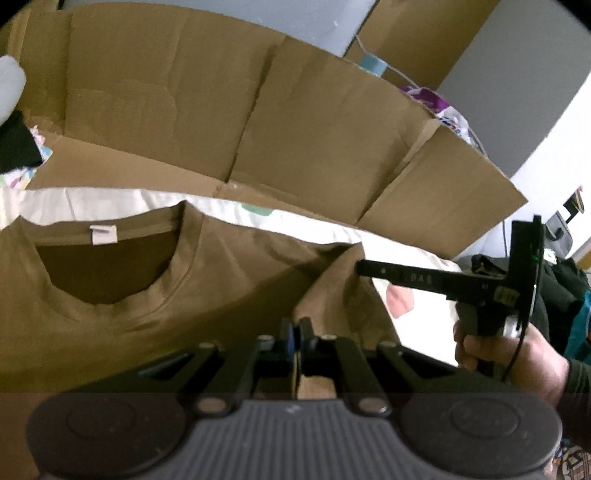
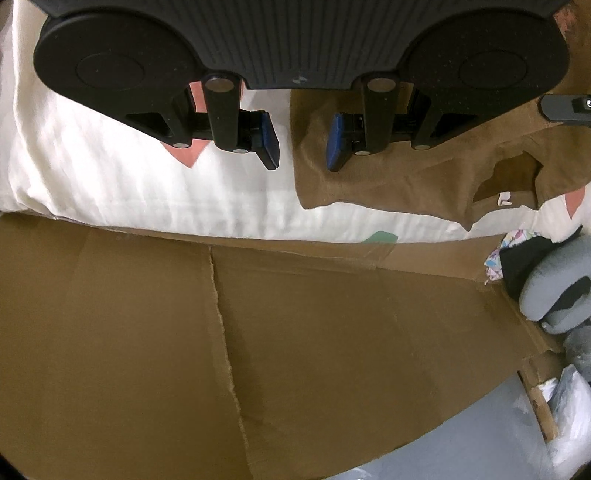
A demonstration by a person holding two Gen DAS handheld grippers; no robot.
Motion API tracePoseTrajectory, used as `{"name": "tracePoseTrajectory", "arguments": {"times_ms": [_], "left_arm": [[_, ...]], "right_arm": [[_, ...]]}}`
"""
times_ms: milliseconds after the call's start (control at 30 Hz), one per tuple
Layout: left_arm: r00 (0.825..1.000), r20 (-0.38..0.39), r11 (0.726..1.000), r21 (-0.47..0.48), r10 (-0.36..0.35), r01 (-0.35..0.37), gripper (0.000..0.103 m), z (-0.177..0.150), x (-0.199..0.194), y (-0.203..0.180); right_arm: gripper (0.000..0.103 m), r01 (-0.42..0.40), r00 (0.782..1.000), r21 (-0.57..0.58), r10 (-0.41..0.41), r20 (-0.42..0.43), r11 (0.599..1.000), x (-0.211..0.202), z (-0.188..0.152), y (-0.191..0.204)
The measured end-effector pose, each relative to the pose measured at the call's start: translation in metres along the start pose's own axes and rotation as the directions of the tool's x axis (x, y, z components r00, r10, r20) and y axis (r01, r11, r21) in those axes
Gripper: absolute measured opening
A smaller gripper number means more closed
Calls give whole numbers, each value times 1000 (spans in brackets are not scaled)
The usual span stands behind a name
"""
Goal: Fold clothes
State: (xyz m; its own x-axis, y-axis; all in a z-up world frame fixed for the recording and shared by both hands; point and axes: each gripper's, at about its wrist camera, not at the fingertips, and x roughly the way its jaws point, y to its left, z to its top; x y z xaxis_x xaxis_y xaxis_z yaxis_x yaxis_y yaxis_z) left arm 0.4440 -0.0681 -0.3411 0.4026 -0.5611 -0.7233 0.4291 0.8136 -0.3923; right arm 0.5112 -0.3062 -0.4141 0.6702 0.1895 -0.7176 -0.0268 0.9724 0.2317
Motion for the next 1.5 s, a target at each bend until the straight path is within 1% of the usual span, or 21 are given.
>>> {"name": "tracePoseTrajectory", "arguments": {"times_ms": [333,400,433,467,567,667,733,833,900,933,967,1000,1033,1067,1100,1167,1300,1333,1367,1433,1500], "left_arm": [[999,-32,998,-51,34,-36,3,-7,17,22],[999,-35,998,-54,37,-39,3,-7,19,23],[999,-37,998,-54,38,-40,3,-7,20,23],[998,-39,998,-54,40,-42,3,-7,21,24],[997,-27,996,-52,69,-70,2,-7,21,24],[994,-33,993,-62,103,-105,2,-7,27,24],[991,-40,990,-52,127,-129,2,-9,33,24],[988,-58,987,-66,142,-146,2,-14,43,30],[989,-53,987,-71,139,-142,2,-16,45,33],[990,-51,987,-80,133,-137,3,-17,45,34],[991,-48,987,-88,127,-131,7,-17,44,36],[991,-56,987,-96,124,-129,7,-16,44,37],[990,-63,987,-94,129,-134,8,-15,42,37],[989,-59,986,-87,138,-142,11,-14,39,35],[988,-51,985,-81,146,-150,14,-13,34,33],[988,-48,985,-80,147,-150,24,-12,29,31],[989,-61,985,-104,135,-141,29,-14,24,30],[989,-65,984,-111,129,-136,32,-15,23,29],[990,-68,984,-118,124,-131,33,-16,22,29],[990,-75,985,-116,118,-126,33,-19,22,25],[990,-82,986,-115,112,-121,33,-21,24,20]], "right_arm": [[34,-3,997,-40,0,-73,999,35,8,2],[29,2,996,-72,-8,-84,997,39,9,5],[18,8,996,-96,-16,-90,995,40,10,7],[15,13,995,-119,-25,-95,993,41,11,10],[11,38,994,-172,-56,-97,984,42,13,15],[10,63,992,-176,-81,-94,982,46,13,16],[10,79,991,-183,-97,-91,980,49,13,18],[13,92,989,-180,-111,-100,979,51,15,18],[14,88,988,-173,-108,-113,981,49,18,17],[15,84,987,-173,-105,-119,981,48,19,16],[18,79,988,-169,-100,-119,982,44,19,15],[22,74,989,-164,-94,-118,984,40,19,14],[28,67,990,-157,-86,-115,985,36,18,13],[33,58,991,-152,-75,-109,987,30,17,11],[36,45,993,-150,-61,-100,988,23,16,9],[41,23,996,-155,-36,-84,988,9,13,7],[41,-14,996,-172,-1,-85,985,-12,2,6],[41,-23,996,-175,7,-88,984,-17,-1,6],[41,-32,996,-177,16,-91,984,-22,-4,6],[41,-34,995,-189,16,-99,981,-30,-12,8],[41,-15,996,-190,-2,-89,982,-40,-23,10]]}}
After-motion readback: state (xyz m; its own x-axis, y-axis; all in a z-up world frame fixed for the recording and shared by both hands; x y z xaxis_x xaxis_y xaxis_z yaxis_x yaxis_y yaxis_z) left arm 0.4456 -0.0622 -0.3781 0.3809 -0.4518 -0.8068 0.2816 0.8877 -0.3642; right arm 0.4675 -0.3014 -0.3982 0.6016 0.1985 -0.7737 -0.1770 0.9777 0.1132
